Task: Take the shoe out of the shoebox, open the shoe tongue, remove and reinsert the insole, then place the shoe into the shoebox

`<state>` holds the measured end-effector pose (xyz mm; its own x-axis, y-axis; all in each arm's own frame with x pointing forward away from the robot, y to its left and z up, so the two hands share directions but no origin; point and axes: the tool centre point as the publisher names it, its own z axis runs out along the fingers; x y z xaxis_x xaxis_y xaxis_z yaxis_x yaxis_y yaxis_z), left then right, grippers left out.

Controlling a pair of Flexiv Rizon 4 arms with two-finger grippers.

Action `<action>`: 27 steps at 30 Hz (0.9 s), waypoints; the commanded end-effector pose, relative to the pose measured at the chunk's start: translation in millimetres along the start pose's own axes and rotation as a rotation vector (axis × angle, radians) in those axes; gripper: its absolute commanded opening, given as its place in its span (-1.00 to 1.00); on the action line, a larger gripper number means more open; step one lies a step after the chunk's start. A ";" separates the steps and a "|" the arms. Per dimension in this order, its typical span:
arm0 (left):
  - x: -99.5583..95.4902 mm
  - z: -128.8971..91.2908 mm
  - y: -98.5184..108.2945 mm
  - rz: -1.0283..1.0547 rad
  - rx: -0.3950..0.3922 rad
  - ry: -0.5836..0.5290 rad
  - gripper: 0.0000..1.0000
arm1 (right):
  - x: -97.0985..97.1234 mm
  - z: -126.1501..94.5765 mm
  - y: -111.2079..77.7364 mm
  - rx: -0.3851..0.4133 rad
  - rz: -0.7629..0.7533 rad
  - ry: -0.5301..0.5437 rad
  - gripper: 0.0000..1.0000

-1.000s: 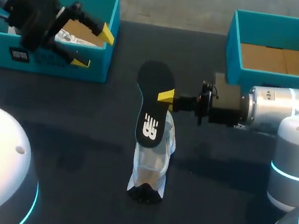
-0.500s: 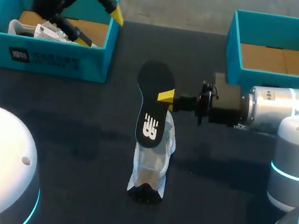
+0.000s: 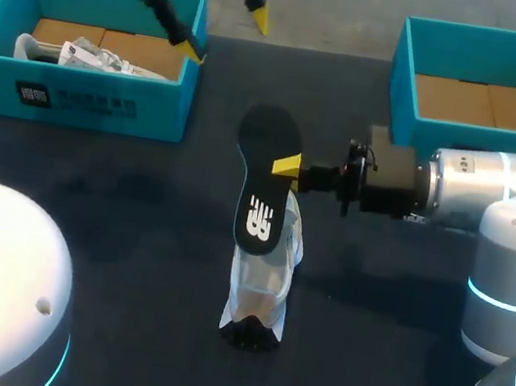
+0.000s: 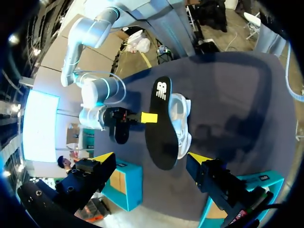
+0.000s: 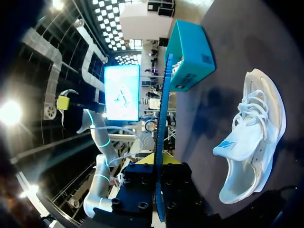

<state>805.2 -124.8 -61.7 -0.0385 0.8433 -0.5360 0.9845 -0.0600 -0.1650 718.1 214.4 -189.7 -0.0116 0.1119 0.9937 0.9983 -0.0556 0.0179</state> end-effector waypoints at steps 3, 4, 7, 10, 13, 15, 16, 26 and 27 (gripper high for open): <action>-21.4 5.9 7.7 0.001 0.073 0.335 1.00 | 0.7 0.9 -0.4 0.001 0.001 -0.004 -1.00; -23.4 8.1 7.8 0.005 0.075 0.352 1.00 | 0.7 0.9 -0.4 0.001 0.001 -0.004 -1.00; -29.0 14.6 7.5 0.006 0.071 0.396 1.00 | 0.7 0.9 -0.4 0.001 0.001 -0.004 -1.00; -33.7 19.7 6.2 0.006 0.065 0.424 1.00 | 0.7 0.9 -0.4 0.001 0.001 -0.004 -1.00; -36.4 22.3 5.8 0.000 0.058 0.434 1.00 | 0.7 0.9 -0.4 0.001 0.001 -0.004 -1.00; -37.4 23.0 6.3 -0.016 0.042 0.444 1.00 | 0.7 0.9 -0.4 0.001 0.001 -0.004 -1.00; -37.6 23.5 6.6 -0.020 0.038 0.446 1.00 | 0.7 0.9 -0.4 0.001 0.001 -0.004 -1.00; -38.0 23.8 9.9 -0.051 0.037 0.449 1.00 | 0.7 0.9 -0.4 0.001 0.001 -0.004 -1.00; -37.8 23.5 10.2 -0.052 0.037 0.448 1.00 | 0.7 0.9 -0.4 0.001 0.001 -0.004 -1.00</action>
<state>809.9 -168.6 -64.5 -0.0074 0.9892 -0.1462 0.9769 -0.0240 -0.2123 718.1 214.3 -189.7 -0.0116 0.1118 0.9937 0.9983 -0.0556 0.0179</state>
